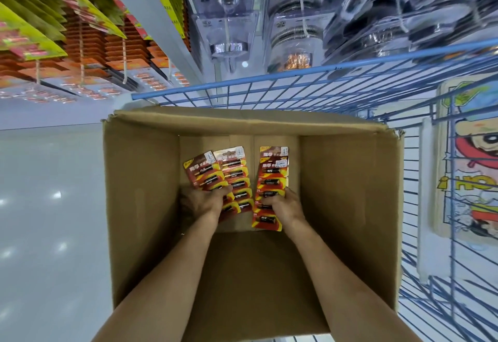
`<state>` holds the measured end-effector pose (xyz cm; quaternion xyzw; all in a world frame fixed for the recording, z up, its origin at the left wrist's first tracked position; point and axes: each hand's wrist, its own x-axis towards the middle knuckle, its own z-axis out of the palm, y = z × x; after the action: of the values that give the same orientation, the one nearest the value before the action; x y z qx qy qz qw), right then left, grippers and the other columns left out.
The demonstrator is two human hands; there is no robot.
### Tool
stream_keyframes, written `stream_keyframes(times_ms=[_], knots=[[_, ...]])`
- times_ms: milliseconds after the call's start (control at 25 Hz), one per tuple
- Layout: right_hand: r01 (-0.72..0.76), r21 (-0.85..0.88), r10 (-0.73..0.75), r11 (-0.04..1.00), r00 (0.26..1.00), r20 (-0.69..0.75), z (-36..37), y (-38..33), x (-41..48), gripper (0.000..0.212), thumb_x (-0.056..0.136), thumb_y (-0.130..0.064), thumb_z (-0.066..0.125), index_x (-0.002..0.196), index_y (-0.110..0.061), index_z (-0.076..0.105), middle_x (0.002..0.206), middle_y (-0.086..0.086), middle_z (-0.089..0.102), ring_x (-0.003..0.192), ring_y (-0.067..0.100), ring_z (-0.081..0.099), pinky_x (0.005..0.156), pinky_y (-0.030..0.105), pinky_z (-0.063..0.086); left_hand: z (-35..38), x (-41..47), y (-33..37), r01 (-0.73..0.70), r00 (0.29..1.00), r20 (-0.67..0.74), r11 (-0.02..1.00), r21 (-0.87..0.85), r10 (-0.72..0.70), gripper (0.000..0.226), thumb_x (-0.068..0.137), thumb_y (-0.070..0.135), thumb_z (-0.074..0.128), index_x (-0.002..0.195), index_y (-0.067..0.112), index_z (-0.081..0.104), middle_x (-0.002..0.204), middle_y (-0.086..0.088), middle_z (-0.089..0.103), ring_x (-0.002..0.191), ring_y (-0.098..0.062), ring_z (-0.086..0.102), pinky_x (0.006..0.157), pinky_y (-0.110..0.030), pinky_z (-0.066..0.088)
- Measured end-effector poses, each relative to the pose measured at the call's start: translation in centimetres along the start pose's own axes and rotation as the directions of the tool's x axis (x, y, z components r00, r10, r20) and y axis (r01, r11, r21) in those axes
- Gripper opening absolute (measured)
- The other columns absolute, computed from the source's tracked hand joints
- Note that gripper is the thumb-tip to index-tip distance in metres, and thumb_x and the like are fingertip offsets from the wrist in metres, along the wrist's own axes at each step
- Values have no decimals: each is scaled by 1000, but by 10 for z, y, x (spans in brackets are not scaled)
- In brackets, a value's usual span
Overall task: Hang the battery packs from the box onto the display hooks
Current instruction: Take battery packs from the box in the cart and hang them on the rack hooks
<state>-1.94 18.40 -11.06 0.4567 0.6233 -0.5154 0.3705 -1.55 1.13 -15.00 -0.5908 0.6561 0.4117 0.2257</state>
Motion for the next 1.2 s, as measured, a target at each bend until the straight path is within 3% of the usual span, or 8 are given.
stream_keyframes(times_ms=[120,240,400,560,760,840,1040,1200], knots=[[-3,-2,3,1000,1000,17,-5,-2,-7,41,89,-17,76,126,-21,59,121,3,66,112,26,62,98,43,49,-8,-9,1,-56,998,18,997,48,55,57,65,34,96,113,23,68,125,-6,65,119,-30,64,76,-35,60],[16,5,-16,1000,998,57,-16,-15,-40,30,92,-11,72,114,-27,57,116,1,64,105,21,57,90,37,43,-23,-32,5,-101,992,82,992,80,95,48,79,15,88,122,13,66,118,-7,72,110,-28,70,73,-28,52],[60,66,-64,996,996,55,-32,-34,-105,29,92,-10,72,94,-33,55,114,3,66,103,22,63,99,45,50,-67,-82,21,-105,972,215,993,55,91,43,80,15,86,116,19,64,108,0,70,92,-19,69,74,-34,56],[140,135,-156,981,981,116,-47,-49,-175,28,90,-9,75,112,-24,69,110,6,77,97,24,76,94,50,58,-117,-147,43,-190,910,372,982,-21,184,53,71,19,94,115,26,65,109,0,74,100,-21,71,95,-46,55],[268,227,-319,936,920,228,-63,-76,-259,32,91,-3,72,118,-20,70,109,5,79,100,26,77,92,50,59,-191,-227,70,-300,828,437,935,-187,353,63,64,37,97,118,34,64,108,5,77,99,-19,75,94,-46,58],[327,248,-382,912,897,222,-61,-87,-289,32,90,0,73,115,-19,71,108,6,79,100,27,77,89,48,59,-225,-249,76,-328,793,437,902,-281,424,66,62,40,98,120,36,67,106,6,79,97,-19,77,93,-49,60],[435,236,-486,869,841,240,-30,-112,-353,36,85,-5,79,117,-19,71,109,6,79,103,29,76,93,51,58,-316,-271,84,-364,718,388,787,-497,577,50,78,13,88,123,23,69,108,-8,79,98,-33,77,94,-59,58],[545,227,-590,807,748,304,32,-129,-406,37,82,-10,82,117,-16,71,109,10,79,103,32,75,97,56,56,-395,-262,83,-434,669,315,698,-570,673,59,71,22,92,125,22,69,111,-11,78,100,-35,76,92,-59,59]])
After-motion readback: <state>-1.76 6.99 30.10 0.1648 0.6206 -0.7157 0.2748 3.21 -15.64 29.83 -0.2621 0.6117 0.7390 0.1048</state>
